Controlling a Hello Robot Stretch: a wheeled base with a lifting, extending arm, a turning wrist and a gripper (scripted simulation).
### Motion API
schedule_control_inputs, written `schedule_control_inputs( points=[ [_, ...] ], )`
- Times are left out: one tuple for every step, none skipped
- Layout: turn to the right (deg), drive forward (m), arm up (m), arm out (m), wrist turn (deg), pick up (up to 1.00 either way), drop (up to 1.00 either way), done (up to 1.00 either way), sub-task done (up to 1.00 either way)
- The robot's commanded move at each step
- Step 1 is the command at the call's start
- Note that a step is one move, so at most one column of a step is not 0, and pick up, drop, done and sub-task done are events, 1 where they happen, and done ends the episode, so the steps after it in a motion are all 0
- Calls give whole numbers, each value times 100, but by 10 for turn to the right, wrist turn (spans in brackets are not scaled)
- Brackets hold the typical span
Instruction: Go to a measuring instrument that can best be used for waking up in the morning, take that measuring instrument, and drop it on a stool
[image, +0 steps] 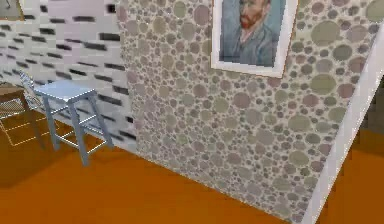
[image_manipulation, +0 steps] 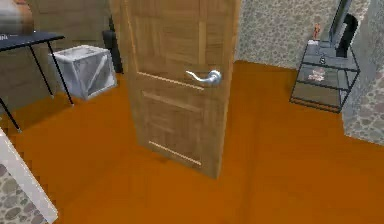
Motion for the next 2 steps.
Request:
schedule_control_inputs(
  points=[
    [450,0,0,0,0,0,0,0,0],
    [90,0,0,0,0,0,0,0,0]
  ],
)
